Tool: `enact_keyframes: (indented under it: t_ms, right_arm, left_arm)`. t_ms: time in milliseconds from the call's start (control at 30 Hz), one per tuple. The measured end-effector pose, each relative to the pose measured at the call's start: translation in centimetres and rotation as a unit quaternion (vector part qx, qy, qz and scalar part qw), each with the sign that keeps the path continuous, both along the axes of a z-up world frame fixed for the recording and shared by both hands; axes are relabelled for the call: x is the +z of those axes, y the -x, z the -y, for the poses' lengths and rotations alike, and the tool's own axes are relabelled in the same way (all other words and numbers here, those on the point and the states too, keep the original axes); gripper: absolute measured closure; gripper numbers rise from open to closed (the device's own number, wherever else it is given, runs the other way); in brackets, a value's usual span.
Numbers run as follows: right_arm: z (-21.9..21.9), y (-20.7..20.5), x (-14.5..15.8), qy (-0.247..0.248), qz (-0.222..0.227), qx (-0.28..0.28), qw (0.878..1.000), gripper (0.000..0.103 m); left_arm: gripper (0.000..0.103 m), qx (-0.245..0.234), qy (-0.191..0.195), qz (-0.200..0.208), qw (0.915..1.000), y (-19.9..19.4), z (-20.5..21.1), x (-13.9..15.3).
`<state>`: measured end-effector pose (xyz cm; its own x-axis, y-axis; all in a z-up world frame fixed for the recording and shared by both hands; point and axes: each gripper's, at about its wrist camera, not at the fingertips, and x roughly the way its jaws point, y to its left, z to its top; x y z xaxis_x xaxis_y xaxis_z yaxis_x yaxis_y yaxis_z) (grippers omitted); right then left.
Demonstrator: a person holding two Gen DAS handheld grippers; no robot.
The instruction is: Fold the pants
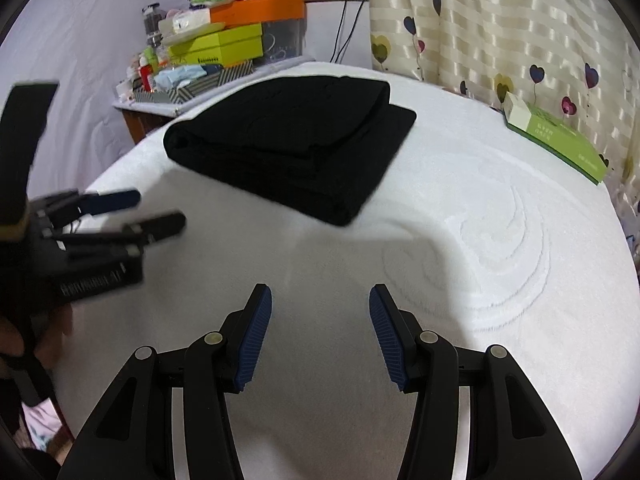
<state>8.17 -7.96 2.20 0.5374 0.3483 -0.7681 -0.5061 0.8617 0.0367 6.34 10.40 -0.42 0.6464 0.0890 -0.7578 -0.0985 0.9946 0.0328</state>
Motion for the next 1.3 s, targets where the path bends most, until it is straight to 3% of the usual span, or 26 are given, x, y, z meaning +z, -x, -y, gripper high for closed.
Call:
enact_keyframes:
  t_ms: [1300]
  right_arm:
    - [-0.05,-0.19,-0.97,0.014,-0.012,0.003,1.0,0.05]
  left_arm:
    - [0.03,0.011,0.014,-0.005,0.9998,-0.04,-0.46,-0.49]
